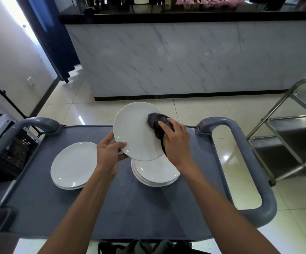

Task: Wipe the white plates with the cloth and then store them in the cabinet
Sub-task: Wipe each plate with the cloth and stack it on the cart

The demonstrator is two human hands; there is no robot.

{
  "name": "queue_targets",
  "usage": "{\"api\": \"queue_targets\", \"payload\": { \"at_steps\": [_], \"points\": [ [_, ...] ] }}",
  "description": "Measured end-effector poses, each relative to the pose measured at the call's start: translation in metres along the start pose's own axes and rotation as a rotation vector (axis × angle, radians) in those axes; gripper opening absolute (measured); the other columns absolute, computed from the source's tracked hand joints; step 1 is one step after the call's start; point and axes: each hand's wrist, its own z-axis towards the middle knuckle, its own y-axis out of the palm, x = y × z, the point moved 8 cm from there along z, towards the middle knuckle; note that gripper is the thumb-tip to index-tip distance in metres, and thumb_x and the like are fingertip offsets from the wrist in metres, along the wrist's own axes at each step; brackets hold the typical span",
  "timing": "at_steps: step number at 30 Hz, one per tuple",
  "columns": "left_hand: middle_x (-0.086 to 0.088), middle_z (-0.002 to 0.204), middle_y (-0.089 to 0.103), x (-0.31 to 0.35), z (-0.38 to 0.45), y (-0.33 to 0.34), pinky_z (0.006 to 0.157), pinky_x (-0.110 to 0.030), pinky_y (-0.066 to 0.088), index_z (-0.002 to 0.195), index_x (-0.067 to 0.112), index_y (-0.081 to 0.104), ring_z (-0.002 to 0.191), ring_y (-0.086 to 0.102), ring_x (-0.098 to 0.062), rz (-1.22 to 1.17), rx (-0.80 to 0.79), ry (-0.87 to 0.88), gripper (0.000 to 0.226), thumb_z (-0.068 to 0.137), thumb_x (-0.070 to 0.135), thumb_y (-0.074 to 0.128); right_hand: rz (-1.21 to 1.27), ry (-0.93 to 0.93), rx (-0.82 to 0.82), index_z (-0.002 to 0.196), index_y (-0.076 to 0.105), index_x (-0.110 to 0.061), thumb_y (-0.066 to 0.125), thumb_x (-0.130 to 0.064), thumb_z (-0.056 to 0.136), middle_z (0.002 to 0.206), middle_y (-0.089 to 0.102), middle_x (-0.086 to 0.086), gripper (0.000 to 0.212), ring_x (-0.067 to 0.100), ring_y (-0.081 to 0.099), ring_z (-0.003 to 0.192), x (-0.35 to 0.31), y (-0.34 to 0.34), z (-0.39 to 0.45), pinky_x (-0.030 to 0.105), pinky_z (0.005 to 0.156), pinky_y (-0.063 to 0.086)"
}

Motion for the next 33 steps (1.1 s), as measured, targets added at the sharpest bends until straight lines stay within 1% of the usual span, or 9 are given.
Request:
{"api": "queue_targets", "payload": {
  "at_steps": [3,7,11,15,20,22,27,31,33],
  "points": [
    [-0.008,0.115,0.072,0.007,0.001,0.002,0.063,-0.038,0.060,0.134,0.021,0.064,0.087,0.069,-0.028,-0.007,0.013,0.012,0.061,0.085,-0.014,0.057,0.059,0.021,-0.037,0.143,0.051,-0.027,0.050,0.001,0.095,0.150,0.042,0.005,0.056,0.030,0.039,0.130,-0.004,0.005,-0.015,0.051,0.100,0.040],
    [-0.008,0.118,0.071,0.013,0.000,0.007,0.061,-0.036,0.060,0.138,0.020,0.061,0.085,0.069,-0.027,-0.022,0.035,0.040,0.062,0.086,-0.014,0.057,0.120,0.028,-0.044,0.144,0.051,-0.026,0.049,-0.002,0.098,0.152,0.042,0.005,0.052,0.030,0.038,0.132,-0.014,0.008,-0.030,0.049,0.102,0.038],
    [-0.001,0.113,0.075,0.017,-0.002,0.020,0.064,-0.038,0.061,0.141,0.019,0.058,0.081,0.075,-0.022,-0.058,0.036,0.060,0.063,0.088,-0.015,0.056,0.248,0.000,-0.035,0.142,0.053,-0.023,0.051,-0.004,0.098,0.149,0.046,0.005,0.048,0.029,0.041,0.131,-0.037,0.012,-0.038,0.046,0.105,0.039],
    [0.010,0.098,0.078,0.027,-0.003,0.022,0.062,-0.034,0.060,0.139,0.019,0.059,0.081,0.075,-0.015,-0.045,0.052,0.106,0.060,0.089,-0.014,0.054,0.322,-0.002,-0.032,0.143,0.052,-0.026,0.053,-0.007,0.098,0.149,0.044,0.001,0.049,0.024,0.039,0.132,-0.048,0.014,-0.042,0.042,0.106,0.039],
    [0.011,0.094,0.077,0.033,-0.003,0.018,0.062,-0.034,0.060,0.119,0.028,0.068,0.080,0.073,-0.015,-0.015,0.036,0.122,0.054,0.088,-0.013,0.053,0.275,-0.017,-0.018,0.141,0.056,-0.025,0.052,-0.003,0.098,0.149,0.045,0.003,0.048,0.028,0.040,0.132,-0.040,0.005,-0.036,0.044,0.106,0.036],
    [0.011,0.095,0.077,0.032,-0.002,0.015,0.063,-0.035,0.060,0.115,0.031,0.068,0.084,0.070,-0.018,-0.006,0.022,0.116,0.054,0.088,-0.012,0.053,0.248,-0.011,-0.007,0.140,0.057,-0.024,0.051,-0.002,0.098,0.149,0.045,0.004,0.047,0.029,0.041,0.132,-0.033,-0.002,-0.029,0.044,0.106,0.035],
    [0.004,0.101,0.077,0.026,0.000,0.013,0.064,-0.040,0.060,0.124,0.027,0.067,0.091,0.068,-0.029,0.023,-0.042,0.081,0.055,0.087,-0.012,0.055,0.190,-0.014,0.050,0.138,0.059,-0.018,0.053,0.000,0.096,0.146,0.049,0.009,0.045,0.032,0.043,0.131,-0.015,-0.021,-0.013,0.052,0.104,0.039],
    [-0.004,0.110,0.074,0.018,0.001,0.015,0.066,-0.043,0.060,0.133,0.023,0.064,0.096,0.067,-0.033,0.055,-0.104,0.038,0.059,0.086,-0.012,0.056,0.125,-0.052,0.120,0.135,0.062,-0.016,0.055,-0.001,0.096,0.142,0.053,0.011,0.042,0.036,0.048,0.125,-0.011,-0.033,-0.002,0.053,0.101,0.042],
    [-0.006,0.110,0.074,0.015,0.003,0.017,0.065,-0.042,0.059,0.131,0.023,0.066,0.097,0.067,-0.035,0.078,-0.136,0.024,0.057,0.086,-0.012,0.058,0.099,-0.065,0.147,0.134,0.062,-0.016,0.056,-0.001,0.096,0.141,0.054,0.011,0.042,0.037,0.049,0.123,-0.011,-0.036,0.002,0.053,0.100,0.042]
  ]
}}
